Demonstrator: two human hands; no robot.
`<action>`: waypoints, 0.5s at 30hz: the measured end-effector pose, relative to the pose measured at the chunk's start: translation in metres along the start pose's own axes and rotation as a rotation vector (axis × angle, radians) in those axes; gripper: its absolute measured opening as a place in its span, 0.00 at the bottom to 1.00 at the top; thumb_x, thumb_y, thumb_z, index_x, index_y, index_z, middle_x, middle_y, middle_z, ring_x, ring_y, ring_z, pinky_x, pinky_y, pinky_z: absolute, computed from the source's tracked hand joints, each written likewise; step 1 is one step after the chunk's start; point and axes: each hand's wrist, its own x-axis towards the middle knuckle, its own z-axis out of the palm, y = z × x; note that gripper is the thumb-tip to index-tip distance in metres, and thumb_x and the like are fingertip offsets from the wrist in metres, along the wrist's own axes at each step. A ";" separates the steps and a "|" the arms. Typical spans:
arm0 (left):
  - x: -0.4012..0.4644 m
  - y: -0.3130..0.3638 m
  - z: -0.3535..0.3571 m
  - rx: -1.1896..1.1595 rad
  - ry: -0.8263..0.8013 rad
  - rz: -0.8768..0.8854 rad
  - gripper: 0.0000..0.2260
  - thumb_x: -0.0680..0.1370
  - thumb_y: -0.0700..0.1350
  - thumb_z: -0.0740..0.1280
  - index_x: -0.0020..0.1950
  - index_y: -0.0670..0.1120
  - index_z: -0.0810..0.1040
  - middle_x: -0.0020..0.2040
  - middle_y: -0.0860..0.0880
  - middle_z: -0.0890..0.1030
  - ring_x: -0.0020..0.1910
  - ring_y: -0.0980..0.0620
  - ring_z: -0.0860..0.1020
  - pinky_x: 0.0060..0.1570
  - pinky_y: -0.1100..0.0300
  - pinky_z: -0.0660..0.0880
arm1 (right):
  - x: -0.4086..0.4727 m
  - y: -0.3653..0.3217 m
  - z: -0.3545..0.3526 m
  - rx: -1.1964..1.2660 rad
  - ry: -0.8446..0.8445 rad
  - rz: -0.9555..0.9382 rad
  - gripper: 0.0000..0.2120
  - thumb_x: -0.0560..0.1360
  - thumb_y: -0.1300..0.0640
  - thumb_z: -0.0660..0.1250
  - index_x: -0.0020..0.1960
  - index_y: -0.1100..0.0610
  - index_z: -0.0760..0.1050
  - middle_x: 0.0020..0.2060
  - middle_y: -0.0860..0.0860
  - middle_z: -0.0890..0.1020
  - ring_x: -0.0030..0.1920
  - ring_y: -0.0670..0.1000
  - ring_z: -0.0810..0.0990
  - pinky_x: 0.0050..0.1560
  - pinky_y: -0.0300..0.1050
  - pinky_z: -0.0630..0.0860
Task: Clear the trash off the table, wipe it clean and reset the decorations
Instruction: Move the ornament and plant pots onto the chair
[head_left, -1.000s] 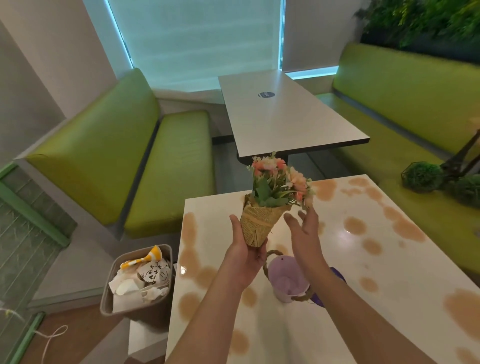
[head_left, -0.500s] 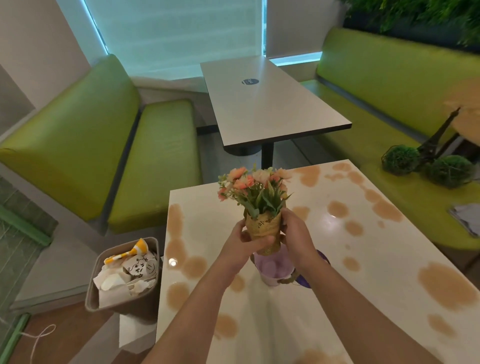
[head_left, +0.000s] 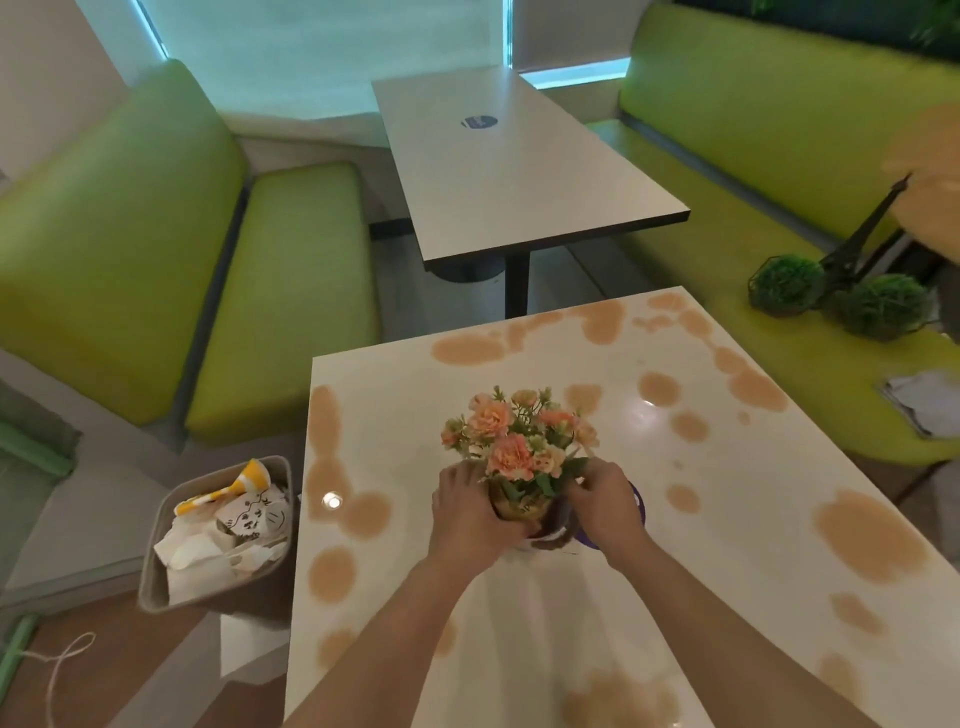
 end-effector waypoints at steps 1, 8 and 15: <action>0.002 -0.001 0.002 -0.027 -0.025 0.011 0.41 0.60 0.63 0.77 0.69 0.50 0.69 0.63 0.53 0.69 0.66 0.51 0.61 0.65 0.59 0.63 | 0.002 0.000 0.000 -0.051 0.021 -0.036 0.11 0.75 0.65 0.65 0.36 0.55 0.76 0.38 0.53 0.80 0.38 0.54 0.79 0.34 0.46 0.74; 0.001 -0.018 0.027 -0.459 -0.172 -0.035 0.40 0.66 0.58 0.79 0.72 0.54 0.63 0.64 0.63 0.69 0.65 0.58 0.71 0.64 0.64 0.70 | 0.010 0.013 0.010 -0.149 0.023 -0.023 0.07 0.69 0.67 0.64 0.41 0.56 0.77 0.35 0.49 0.80 0.34 0.50 0.79 0.29 0.44 0.76; -0.013 -0.008 0.018 -0.819 -0.356 0.060 0.37 0.68 0.23 0.71 0.71 0.38 0.56 0.61 0.44 0.76 0.55 0.62 0.80 0.49 0.71 0.76 | 0.004 0.017 0.015 0.075 0.071 0.108 0.07 0.72 0.63 0.63 0.48 0.55 0.71 0.42 0.52 0.80 0.42 0.54 0.79 0.41 0.56 0.79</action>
